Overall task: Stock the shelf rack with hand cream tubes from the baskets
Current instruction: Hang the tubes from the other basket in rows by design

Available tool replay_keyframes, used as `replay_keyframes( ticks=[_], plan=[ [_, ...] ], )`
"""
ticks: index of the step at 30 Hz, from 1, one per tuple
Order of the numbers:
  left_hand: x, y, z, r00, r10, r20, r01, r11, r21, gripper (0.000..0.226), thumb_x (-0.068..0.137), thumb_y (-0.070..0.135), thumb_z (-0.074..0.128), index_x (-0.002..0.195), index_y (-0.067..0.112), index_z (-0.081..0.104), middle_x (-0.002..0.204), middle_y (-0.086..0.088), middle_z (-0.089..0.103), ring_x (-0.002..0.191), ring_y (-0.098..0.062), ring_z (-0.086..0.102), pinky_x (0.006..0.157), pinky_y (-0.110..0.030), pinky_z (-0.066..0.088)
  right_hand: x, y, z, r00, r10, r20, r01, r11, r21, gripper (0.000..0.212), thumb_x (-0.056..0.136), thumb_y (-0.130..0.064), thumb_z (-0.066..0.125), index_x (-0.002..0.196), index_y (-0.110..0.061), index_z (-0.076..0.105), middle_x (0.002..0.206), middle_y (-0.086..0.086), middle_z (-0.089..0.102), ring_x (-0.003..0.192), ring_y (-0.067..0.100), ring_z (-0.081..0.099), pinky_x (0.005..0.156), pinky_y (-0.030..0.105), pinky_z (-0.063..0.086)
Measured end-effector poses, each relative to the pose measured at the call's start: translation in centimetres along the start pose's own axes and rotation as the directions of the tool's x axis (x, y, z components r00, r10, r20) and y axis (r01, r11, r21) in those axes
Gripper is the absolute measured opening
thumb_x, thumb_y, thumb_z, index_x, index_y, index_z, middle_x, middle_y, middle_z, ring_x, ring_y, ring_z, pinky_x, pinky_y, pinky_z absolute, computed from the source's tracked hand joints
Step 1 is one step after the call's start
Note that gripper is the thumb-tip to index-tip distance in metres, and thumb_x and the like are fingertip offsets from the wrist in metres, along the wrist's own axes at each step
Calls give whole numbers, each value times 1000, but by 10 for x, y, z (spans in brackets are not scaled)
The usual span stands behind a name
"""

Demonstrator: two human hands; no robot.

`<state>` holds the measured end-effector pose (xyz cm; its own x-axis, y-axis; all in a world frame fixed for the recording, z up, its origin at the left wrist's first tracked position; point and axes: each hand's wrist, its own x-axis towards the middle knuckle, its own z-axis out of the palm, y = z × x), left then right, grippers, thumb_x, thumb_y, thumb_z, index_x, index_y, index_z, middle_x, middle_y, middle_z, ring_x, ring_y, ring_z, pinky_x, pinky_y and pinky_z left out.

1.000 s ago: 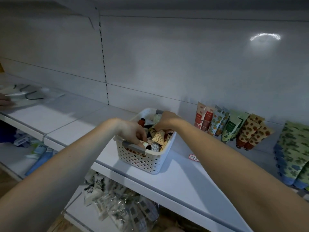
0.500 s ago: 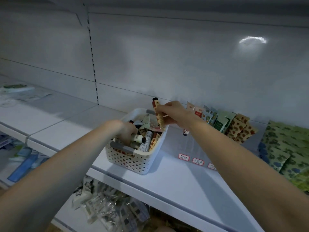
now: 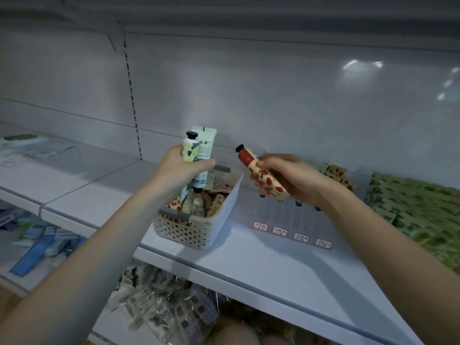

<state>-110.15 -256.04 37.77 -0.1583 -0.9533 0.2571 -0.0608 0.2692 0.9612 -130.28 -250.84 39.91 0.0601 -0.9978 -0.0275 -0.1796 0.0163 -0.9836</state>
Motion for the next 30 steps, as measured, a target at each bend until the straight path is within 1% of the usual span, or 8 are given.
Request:
replay_keyframes(
  ticks=[4,9,13,16,19,23,27,30],
  plan=[
    [-31,1,28,996,5,94,5,994,-113,21,76,12,73,95,18,67,96,2,71,89,-12,67,79,-26,51,-38,13,-7,993,87,84,-85,996,-29,15,93,-12,47,95,-8,62,78,7,68,63,10,63,53,21,51],
    [-64,-19,66,992,-38,117,51,992,-112,20,71,8,76,88,12,66,84,1,71,77,-11,66,71,-24,54,-69,42,-24,968,203,147,-206,979,2,21,93,-16,50,106,-4,61,85,10,71,70,13,66,57,22,53],
    [-80,-39,93,991,-134,27,137,963,-233,18,75,6,74,85,13,60,80,-1,66,76,-15,62,71,-29,52,-89,64,-46,969,224,102,-246,886,393,50,77,-29,58,113,6,56,97,23,68,83,27,70,68,28,59],
    [-87,-51,113,974,-227,-8,213,927,-309,17,77,6,72,81,15,58,78,-2,64,76,-17,60,72,-33,50,-100,77,-57,984,178,-6,-133,760,636,39,73,-19,62,99,10,61,99,29,66,88,37,68,72,33,59],
    [-87,-56,132,963,-269,8,255,905,-342,15,78,8,71,85,12,59,77,-2,64,72,-16,60,60,-24,49,-97,90,-57,972,119,-203,6,851,526,15,83,-7,57,94,3,60,83,16,72,73,19,71,63,20,58],
    [-84,-55,148,967,-250,56,254,913,-320,13,83,8,67,86,11,56,71,-3,62,62,-13,57,47,-17,47,-85,84,-64,855,-3,-518,150,958,243,4,86,-8,61,87,-6,58,69,6,71,54,9,67,51,16,54],
    [-77,-62,147,956,-282,76,292,909,-299,13,85,5,64,87,16,57,75,-3,65,68,-17,61,61,-28,50,-61,68,-99,664,-283,-691,100,951,-293,15,87,-23,65,84,-11,56,88,14,70,71,24,70,69,40,58],
    [-74,-69,141,961,-264,87,278,926,-254,14,83,4,64,89,15,59,80,-7,62,67,-15,59,54,-21,50,-38,61,-117,659,-322,-680,3,905,-426,27,91,-25,59,106,-3,54,95,18,67,79,32,68,76,50,55]
  ],
)
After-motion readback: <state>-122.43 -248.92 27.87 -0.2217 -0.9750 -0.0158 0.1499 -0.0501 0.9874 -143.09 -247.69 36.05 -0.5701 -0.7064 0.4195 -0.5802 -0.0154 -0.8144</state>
